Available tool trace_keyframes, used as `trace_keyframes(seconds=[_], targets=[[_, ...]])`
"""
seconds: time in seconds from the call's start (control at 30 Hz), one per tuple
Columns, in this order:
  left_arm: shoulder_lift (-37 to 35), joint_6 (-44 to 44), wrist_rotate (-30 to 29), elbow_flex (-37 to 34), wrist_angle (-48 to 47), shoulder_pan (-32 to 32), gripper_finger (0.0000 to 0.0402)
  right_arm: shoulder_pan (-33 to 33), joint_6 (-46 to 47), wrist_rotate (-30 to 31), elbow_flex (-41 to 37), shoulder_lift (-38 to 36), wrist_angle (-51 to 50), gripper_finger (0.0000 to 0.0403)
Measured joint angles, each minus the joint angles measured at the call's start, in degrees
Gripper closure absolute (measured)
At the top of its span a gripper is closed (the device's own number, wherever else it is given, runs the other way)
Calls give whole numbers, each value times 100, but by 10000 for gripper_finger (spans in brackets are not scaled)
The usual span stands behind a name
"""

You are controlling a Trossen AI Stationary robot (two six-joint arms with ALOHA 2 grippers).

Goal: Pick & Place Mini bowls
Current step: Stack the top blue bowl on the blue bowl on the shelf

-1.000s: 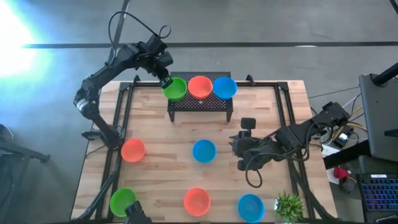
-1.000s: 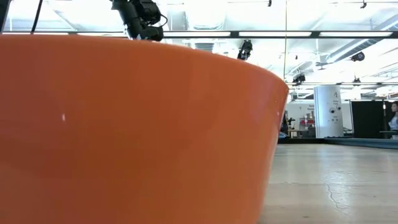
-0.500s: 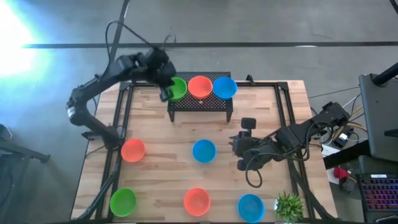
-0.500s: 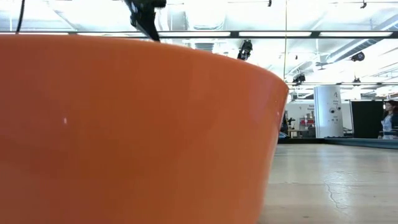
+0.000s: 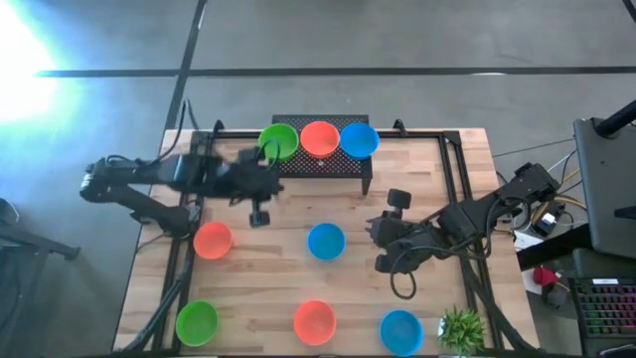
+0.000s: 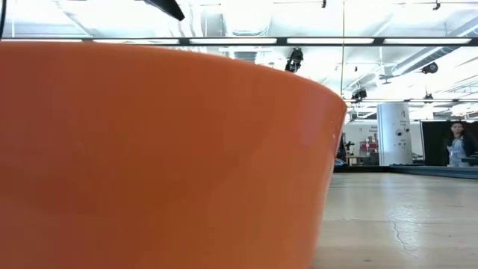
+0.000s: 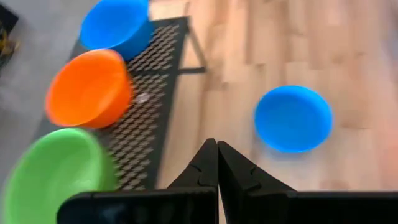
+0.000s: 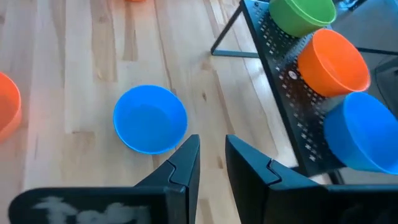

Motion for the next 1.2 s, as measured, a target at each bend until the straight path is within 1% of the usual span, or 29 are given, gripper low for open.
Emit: trace_keyframes(seconds=[0.13,0.27,0.43,0.57,0.67,0.87,0.97,1.1,1.2], targets=[[-360,-279,-42,-785,751,-560,401,0,-18,-53,-290,2,401,330],[-612,-360,-47,-1511,1589,-916,401,0,-1,-63,-604,0,721,330],[-721,-326,-45,-2162,2176,-1075,401,-19,-37,-63,-1114,0,1496,330],[-688,-355,-41,-2577,2581,-1072,401,-48,-6,-63,-1452,9,1864,330],[-605,-360,-28,-2814,2779,-1072,402,-110,123,-100,-1751,14,2286,330],[-471,-365,-22,-3061,2987,-1070,402,-440,-39,-895,-2411,20,3526,330],[-446,-379,-21,-3060,3035,-1070,402,-556,-38,-918,-2632,20,3758,330],[-409,-377,-20,-3060,3021,-1070,402,-687,31,-902,-2798,20,3780,329],[-409,-379,-21,-3060,3022,-1070,402,-792,337,-900,-2827,22,3803,322]])
